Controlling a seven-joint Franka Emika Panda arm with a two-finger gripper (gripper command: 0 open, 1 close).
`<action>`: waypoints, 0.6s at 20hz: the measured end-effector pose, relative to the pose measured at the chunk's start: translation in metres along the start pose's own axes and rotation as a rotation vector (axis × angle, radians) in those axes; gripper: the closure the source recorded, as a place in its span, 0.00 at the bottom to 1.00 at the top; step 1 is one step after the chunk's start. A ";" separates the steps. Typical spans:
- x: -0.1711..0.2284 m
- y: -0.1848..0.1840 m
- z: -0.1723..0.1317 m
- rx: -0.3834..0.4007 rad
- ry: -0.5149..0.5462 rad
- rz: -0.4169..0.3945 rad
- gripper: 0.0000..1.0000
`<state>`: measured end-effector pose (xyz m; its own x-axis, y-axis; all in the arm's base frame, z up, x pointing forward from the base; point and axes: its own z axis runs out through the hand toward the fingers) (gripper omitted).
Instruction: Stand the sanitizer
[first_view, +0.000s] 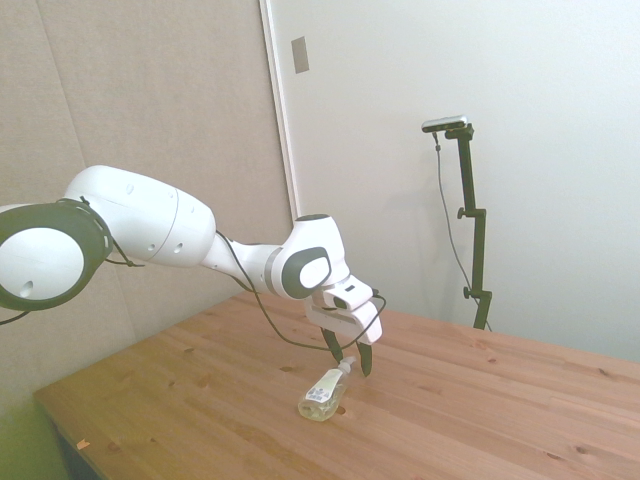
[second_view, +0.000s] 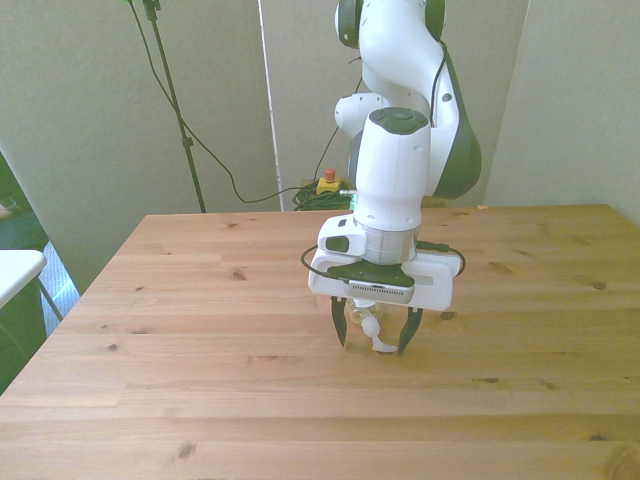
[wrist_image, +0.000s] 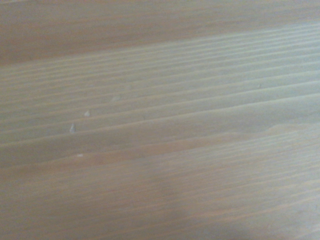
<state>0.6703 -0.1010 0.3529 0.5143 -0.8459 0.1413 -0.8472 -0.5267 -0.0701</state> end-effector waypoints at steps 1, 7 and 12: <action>0.001 0.001 0.000 0.001 -0.003 0.002 1.00; 0.009 0.008 0.002 0.005 -0.012 0.003 1.00; 0.009 0.009 0.002 0.012 -0.021 0.003 1.00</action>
<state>0.6679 -0.1132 0.3514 0.5146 -0.8490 0.1199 -0.8471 -0.5251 -0.0824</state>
